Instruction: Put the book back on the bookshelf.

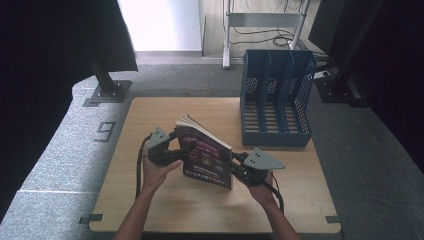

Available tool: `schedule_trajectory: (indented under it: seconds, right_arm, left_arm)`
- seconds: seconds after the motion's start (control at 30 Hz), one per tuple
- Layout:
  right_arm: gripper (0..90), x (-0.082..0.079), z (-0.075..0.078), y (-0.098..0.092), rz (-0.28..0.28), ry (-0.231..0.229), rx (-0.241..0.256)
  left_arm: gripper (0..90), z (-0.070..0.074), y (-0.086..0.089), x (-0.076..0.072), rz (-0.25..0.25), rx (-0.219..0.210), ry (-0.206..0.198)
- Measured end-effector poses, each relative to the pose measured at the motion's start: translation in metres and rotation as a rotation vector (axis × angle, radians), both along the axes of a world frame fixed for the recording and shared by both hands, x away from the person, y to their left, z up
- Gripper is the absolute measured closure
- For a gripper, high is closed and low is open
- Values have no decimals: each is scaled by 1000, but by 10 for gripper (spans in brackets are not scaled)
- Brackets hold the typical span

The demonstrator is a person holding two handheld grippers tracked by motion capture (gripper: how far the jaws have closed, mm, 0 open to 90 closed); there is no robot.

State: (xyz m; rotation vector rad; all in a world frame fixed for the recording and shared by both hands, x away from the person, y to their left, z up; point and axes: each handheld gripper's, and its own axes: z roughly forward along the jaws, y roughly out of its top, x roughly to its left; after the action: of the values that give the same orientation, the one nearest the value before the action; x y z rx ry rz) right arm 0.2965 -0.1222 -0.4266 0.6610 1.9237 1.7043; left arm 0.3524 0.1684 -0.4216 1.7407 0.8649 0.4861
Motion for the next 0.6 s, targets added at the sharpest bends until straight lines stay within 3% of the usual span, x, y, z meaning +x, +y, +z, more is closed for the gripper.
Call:
schedule_trajectory:
  seconds: [0.2, 0.37, 0.47, 0.6]
  right_arm:
    - [810, -1, 0, 0, 7, -1, -1]
    - [803, -1, 0, 0, 37, -5, -7]
    - [747, -3, -1, 1, 67, -24, -16]
    - [699, -3, -4, 6, 71, -18, -40]
  left_arm:
    - [181, 3, -2, 5, -17, 4, 7]
    - [185, 7, -5, 4, -67, -19, -1]
    - [184, 7, -7, 1, -60, 3, -13]
    - [188, 8, -6, -1, -65, -5, -9]
